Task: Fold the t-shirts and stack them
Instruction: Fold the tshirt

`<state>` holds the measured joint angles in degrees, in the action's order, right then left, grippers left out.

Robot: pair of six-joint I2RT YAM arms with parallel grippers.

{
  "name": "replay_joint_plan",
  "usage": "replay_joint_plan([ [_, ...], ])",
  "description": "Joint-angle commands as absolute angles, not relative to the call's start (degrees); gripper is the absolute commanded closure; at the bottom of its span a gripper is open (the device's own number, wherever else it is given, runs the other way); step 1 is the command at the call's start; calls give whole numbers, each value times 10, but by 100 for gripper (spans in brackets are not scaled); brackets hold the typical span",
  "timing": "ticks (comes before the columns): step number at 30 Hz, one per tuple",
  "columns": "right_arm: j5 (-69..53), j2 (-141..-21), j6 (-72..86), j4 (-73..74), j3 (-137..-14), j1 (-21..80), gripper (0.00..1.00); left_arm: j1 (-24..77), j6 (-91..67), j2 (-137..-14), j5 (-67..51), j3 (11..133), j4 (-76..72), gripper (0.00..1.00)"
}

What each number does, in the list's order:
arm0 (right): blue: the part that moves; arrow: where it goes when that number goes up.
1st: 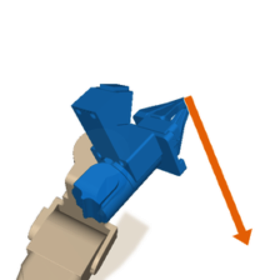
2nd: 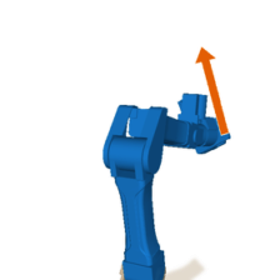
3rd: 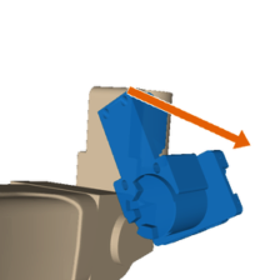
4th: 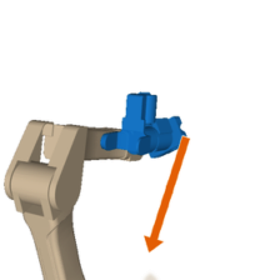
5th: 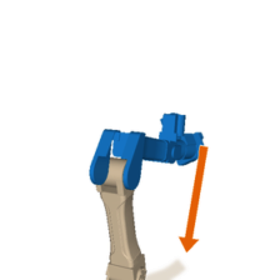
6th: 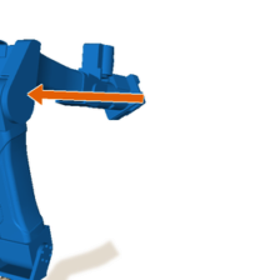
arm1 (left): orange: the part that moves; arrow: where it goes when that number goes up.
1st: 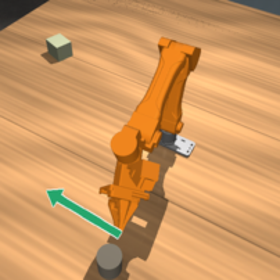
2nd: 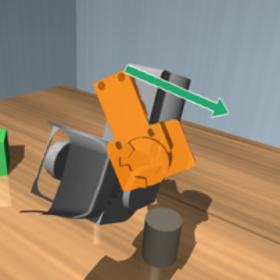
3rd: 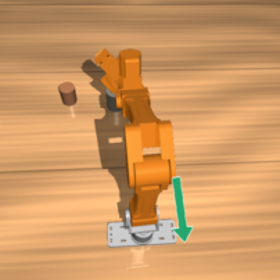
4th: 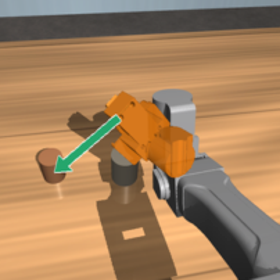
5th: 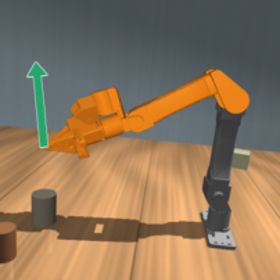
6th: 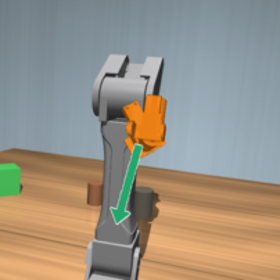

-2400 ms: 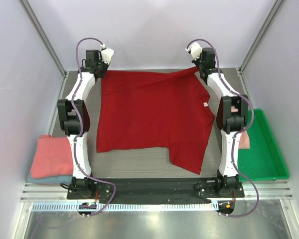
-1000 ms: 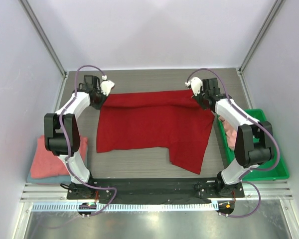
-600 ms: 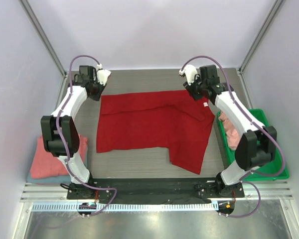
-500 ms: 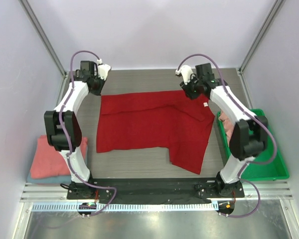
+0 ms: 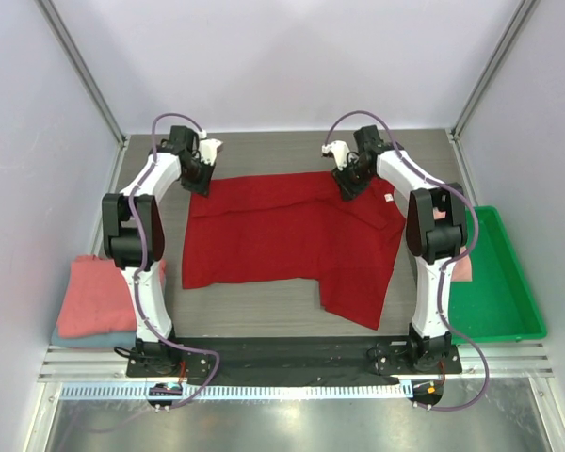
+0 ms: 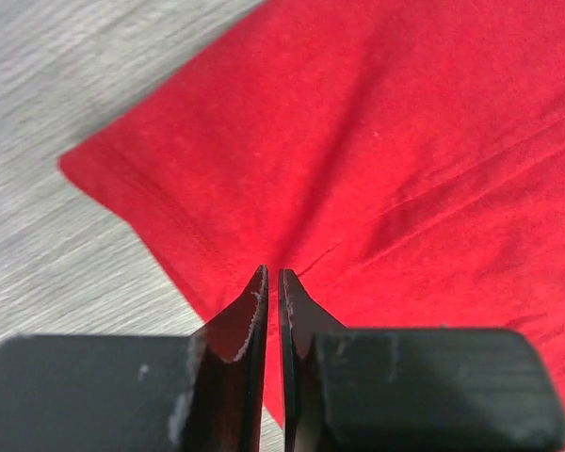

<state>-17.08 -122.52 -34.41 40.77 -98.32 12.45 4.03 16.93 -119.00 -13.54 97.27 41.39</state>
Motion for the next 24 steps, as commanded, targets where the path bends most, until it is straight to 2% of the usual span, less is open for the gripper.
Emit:
replay_joint_plan([
  [1,-190,-1215,-351,404,-1021,120,64,44,161,-1184,-157,965,420,92],
  [18,-264,-1329,-308,443,-1152,80,64,50,170,-1207,-134,942,422,96],
  [24,-302,-1329,-313,466,-1154,79,72,52,177,-1207,-120,936,418,96],
])
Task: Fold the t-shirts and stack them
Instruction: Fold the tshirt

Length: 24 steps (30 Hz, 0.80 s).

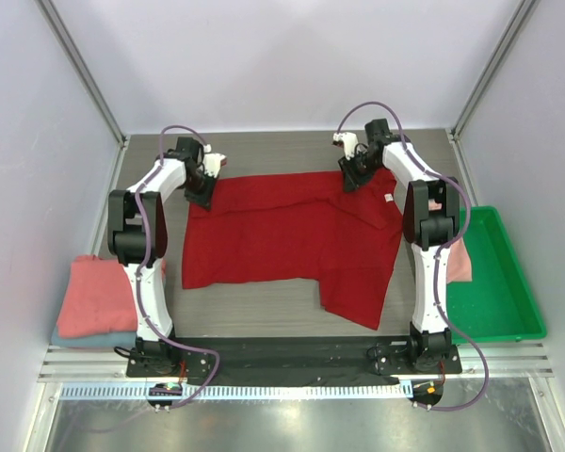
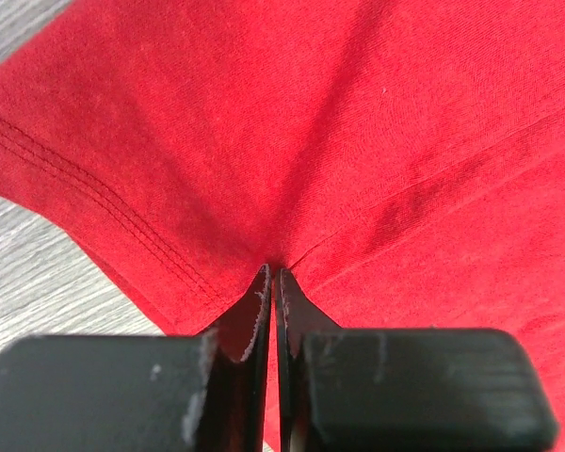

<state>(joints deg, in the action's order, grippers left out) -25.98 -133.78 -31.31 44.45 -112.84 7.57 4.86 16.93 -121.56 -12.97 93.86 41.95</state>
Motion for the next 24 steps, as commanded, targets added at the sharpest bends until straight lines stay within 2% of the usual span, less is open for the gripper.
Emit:
replay_joint_plan([
  [1,-308,-1329,-312,468,-1155,79,72,52,176,-1207,-120,936,417,97],
  [9,-323,-1332,-307,477,-1150,79,70,60,182,-1201,-107,933,415,96],
  [12,-316,-1338,-310,479,-1158,78,78,67,188,-1196,-101,926,415,96],
  [13,-316,-1339,-311,478,-1158,77,88,69,191,-1194,-98,925,414,96],
  [16,-313,-1330,-311,478,-1155,77,97,75,194,-1189,-92,919,413,96],
  [24,-306,-1208,-316,478,-1049,116,98,76,200,-1170,-90,915,408,96],
])
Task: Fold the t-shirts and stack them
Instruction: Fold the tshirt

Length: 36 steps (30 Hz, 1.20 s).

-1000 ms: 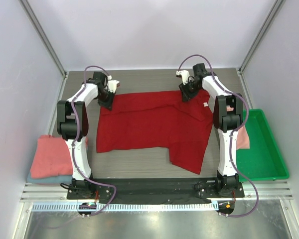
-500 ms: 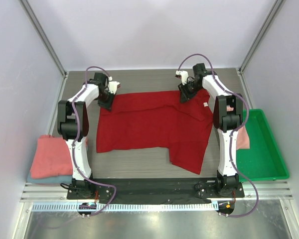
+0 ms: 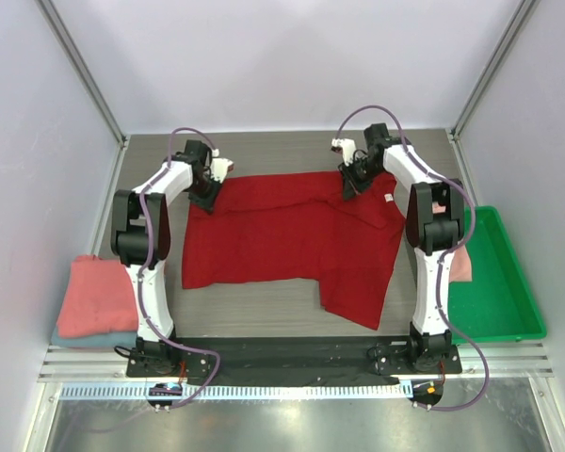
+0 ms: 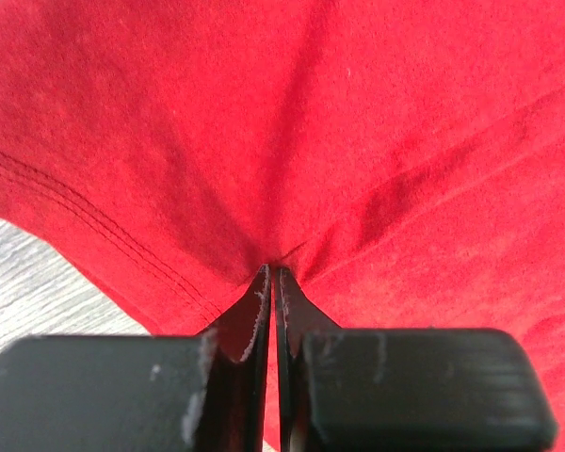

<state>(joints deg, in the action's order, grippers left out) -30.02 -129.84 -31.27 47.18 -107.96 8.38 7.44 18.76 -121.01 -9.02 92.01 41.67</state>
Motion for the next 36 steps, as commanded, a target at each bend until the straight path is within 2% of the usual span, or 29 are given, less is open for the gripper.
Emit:
replay_joint_plan([
  [1,-302,-1190,-316,477,-1030,127,98,75,201,-1172,-91,919,412,97],
  [3,-290,-1142,-306,468,-965,173,97,71,199,-1184,-98,951,446,96],
  [4,-281,-1125,-301,461,-942,188,85,68,196,-1193,-101,959,454,96],
  [7,-235,-1053,-287,428,-870,244,67,67,203,-1189,-104,962,454,96],
  [10,-184,-1027,-289,415,-867,247,61,66,208,-1187,-98,961,439,96],
  [16,-157,-1112,-279,403,-962,151,61,67,210,-1222,-91,1008,460,95],
  [23,-125,-1234,-283,376,-1065,64,62,67,207,-1308,-70,1134,525,95],
  [28,-106,-1302,-284,367,-1123,34,63,67,204,-1366,-40,1189,554,95],
  [36,-48,-1404,-294,359,-1204,22,63,59,203,-1502,-13,1407,654,96],
])
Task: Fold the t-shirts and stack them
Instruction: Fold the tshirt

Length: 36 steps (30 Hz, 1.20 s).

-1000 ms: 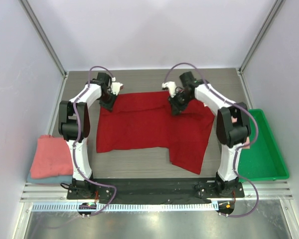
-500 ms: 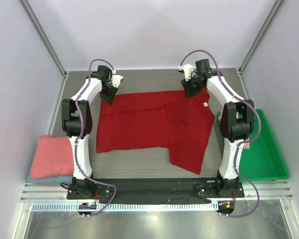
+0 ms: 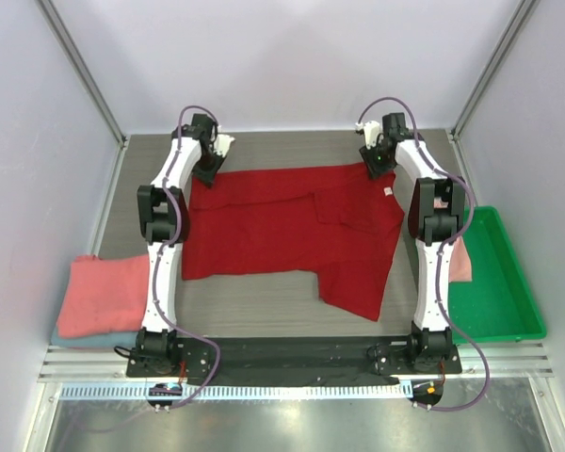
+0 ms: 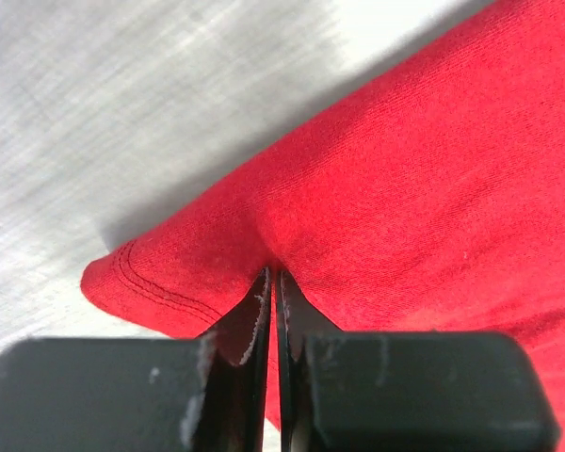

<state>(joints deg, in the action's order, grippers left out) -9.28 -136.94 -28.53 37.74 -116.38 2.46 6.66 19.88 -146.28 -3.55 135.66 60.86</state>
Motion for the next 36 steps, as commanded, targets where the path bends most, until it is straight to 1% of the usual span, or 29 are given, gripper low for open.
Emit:
replay_joint_plan([
  [1,-42,-1413,-298,359,-1212,21,63,59,207,-1514,-7,1414,648,96],
  [3,-28,-1435,-299,359,-1244,19,63,59,209,-1524,-5,1427,636,96],
  [4,-24,-1457,-299,359,-1256,18,63,59,210,-1529,23,1429,620,96],
  [7,-9,-1486,-296,352,-1294,15,63,58,204,-1547,45,1453,583,97],
  [12,-15,-1485,-286,340,-1291,16,64,59,207,-1579,70,1511,520,96],
  [13,-21,-1471,-284,340,-1282,18,64,59,204,-1577,74,1513,502,95],
  [14,-22,-1466,-280,340,-1278,18,64,58,206,-1572,83,1515,487,92],
  [16,-24,-1448,-278,340,-1265,20,64,59,213,-1572,88,1532,451,90],
  [20,-29,-1410,-272,341,-1258,21,63,59,194,-1557,92,1542,441,91],
  [21,-34,-1398,-266,341,-1263,21,63,59,185,-1535,89,1545,446,90],
  [22,-46,-1385,-263,342,-1266,23,63,60,177,-1515,85,1545,447,88],
  [23,-59,-1348,-259,342,-1267,22,62,60,154,-1496,84,1545,452,85],
  [25,-89,-1300,-262,343,-1251,21,62,62,134,-1426,75,1534,455,80],
  [26,-130,-1248,-267,341,-1237,21,61,62,128,-1402,73,1525,457,76],
  [27,-149,-1214,-282,330,-1192,21,61,62,120,-1346,69,1497,456,73],
  [28,-169,-1183,-286,319,-1160,21,61,64,117,-1316,68,1469,452,67],
  [29,-210,-1119,-294,309,-1127,22,60,65,117,-1277,60,1378,422,62],
  [30,-239,-1089,-314,302,-1052,21,60,67,126,-1241,55,1322,399,54],
  [31,-262,-1061,-360,301,-1009,22,60,70,130,-1171,55,1265,374,47],
  [32,-278,-1030,-384,301,-966,23,60,72,136,-1145,53,1214,336,46],
  [33,-298,-980,-407,303,-880,28,60,73,145,-1123,44,1137,329,45],
  [35,-290,-931,-491,311,-792,38,60,76,138,-1079,40,1056,334,45],
  [36,-269,-892,-517,328,-720,46,60,76,131,-1068,38,1034,337,45],
])
